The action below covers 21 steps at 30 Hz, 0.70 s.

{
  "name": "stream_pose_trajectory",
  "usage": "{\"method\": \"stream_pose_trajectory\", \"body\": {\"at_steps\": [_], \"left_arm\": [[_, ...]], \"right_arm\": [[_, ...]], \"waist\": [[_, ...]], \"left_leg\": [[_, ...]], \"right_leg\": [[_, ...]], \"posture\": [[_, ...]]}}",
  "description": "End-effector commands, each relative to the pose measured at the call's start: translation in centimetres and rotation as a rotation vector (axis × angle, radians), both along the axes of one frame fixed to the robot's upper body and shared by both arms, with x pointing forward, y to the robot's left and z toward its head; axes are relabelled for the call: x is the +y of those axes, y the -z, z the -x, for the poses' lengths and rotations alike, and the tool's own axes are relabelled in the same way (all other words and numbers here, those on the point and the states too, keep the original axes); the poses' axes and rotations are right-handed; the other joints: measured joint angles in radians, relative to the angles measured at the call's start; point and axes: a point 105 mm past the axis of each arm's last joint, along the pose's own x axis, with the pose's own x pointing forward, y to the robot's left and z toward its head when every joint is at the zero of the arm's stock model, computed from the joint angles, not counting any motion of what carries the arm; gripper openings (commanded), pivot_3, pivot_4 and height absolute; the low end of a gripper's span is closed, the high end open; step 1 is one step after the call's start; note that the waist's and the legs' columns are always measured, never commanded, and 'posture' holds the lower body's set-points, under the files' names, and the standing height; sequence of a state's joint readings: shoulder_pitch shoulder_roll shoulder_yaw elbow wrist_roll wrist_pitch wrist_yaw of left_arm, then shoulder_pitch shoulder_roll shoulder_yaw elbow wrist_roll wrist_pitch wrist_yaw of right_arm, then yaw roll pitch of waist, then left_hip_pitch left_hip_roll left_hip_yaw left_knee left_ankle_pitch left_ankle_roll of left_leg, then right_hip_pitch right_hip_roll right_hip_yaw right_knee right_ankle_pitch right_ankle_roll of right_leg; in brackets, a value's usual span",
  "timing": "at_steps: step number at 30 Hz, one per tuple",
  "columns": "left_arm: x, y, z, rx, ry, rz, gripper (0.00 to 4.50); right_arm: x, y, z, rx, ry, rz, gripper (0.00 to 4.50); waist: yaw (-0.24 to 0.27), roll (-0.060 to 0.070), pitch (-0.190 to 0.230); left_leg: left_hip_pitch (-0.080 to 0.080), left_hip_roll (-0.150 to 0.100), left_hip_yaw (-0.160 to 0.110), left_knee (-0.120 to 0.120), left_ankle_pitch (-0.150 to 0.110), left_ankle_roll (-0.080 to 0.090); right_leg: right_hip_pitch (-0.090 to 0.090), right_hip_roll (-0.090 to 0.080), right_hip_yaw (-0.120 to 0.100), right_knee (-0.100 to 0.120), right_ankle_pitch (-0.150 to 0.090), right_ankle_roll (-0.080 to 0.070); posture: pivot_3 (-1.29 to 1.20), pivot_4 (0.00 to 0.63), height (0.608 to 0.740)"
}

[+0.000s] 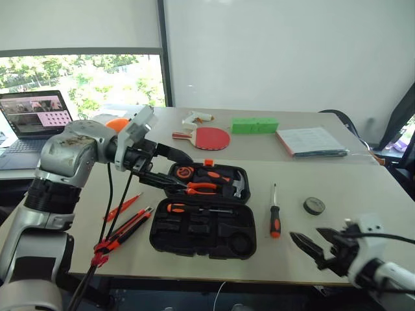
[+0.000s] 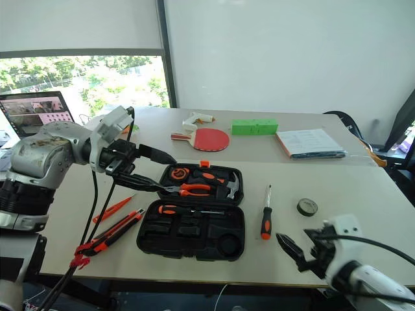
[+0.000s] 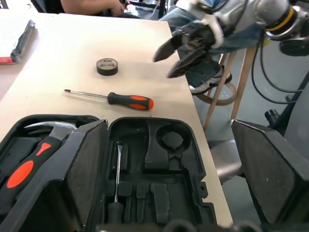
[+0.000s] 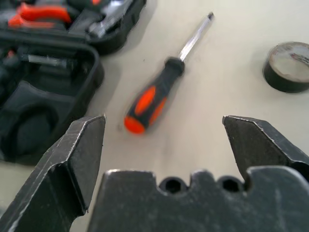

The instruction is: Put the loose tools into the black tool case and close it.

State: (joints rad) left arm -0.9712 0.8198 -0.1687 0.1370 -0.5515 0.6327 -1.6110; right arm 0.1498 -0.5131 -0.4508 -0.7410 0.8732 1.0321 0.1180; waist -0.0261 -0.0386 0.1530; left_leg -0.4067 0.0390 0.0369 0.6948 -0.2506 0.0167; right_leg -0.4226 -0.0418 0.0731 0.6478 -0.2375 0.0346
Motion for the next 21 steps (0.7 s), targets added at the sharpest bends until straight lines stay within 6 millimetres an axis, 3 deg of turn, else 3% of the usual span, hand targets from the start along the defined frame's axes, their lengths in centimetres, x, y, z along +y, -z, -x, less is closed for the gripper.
{"method": "stream_pose_trajectory", "body": {"at_steps": [1, 6, 10, 13, 21], "left_arm": [[-0.3, -0.8, 0.7, -0.068, 0.031, -0.010, 4.39], [-0.5, -1.1, 0.7, -0.082, 0.034, -0.013, 4.39], [-0.5, -1.0, 0.6, -0.090, 0.034, -0.024, 4.39], [-0.5, -1.1, 0.6, -0.092, 0.032, -0.023, 4.50], [-0.4, -1.0, 0.3, -0.110, 0.001, -0.024, 4.50]], "right_arm": [[0.3, 0.5, -2.4, 0.013, 0.075, 0.024, 4.50], [2.1, 2.3, -3.7, 0.086, 0.007, 0.063, 4.50], [2.1, 3.2, -4.7, 0.112, 0.032, 0.095, 4.50], [2.5, 3.5, -4.8, 0.118, 0.023, 0.105, 3.83], [0.5, 4.1, -4.2, 0.134, 0.119, 0.191, 1.13]], "waist": [[0.003, 0.001, 0.000], [0.015, 0.001, 0.000], [0.012, 0.001, 0.000], [0.012, 0.001, 0.000], [0.011, 0.001, 0.000]], "left_leg": [[-0.001, -0.001, 0.000, 0.000, 0.000, 0.000], [-0.005, -0.002, -0.001, -0.001, 0.000, 0.001], [-0.007, -0.003, -0.001, -0.001, 0.000, 0.001], [-0.007, -0.003, -0.002, -0.001, 0.000, 0.001], [-0.006, -0.003, -0.002, -0.001, 0.000, 0.001]], "right_leg": [[-0.001, -0.001, 0.000, 0.000, 0.000, 0.000], [-0.003, -0.001, -0.001, -0.001, -0.002, 0.001], [-0.004, -0.002, -0.001, -0.002, -0.002, 0.002], [-0.003, -0.002, -0.001, -0.001, -0.002, 0.002], [-0.003, -0.002, -0.001, -0.001, -0.002, 0.002]], "posture": [[0.00, 0.150, 0.738], [0.00, 0.150, 0.738], [0.00, 0.150, 0.738], [0.00, 0.150, 0.738], [0.00, 0.150, 0.738]]}}
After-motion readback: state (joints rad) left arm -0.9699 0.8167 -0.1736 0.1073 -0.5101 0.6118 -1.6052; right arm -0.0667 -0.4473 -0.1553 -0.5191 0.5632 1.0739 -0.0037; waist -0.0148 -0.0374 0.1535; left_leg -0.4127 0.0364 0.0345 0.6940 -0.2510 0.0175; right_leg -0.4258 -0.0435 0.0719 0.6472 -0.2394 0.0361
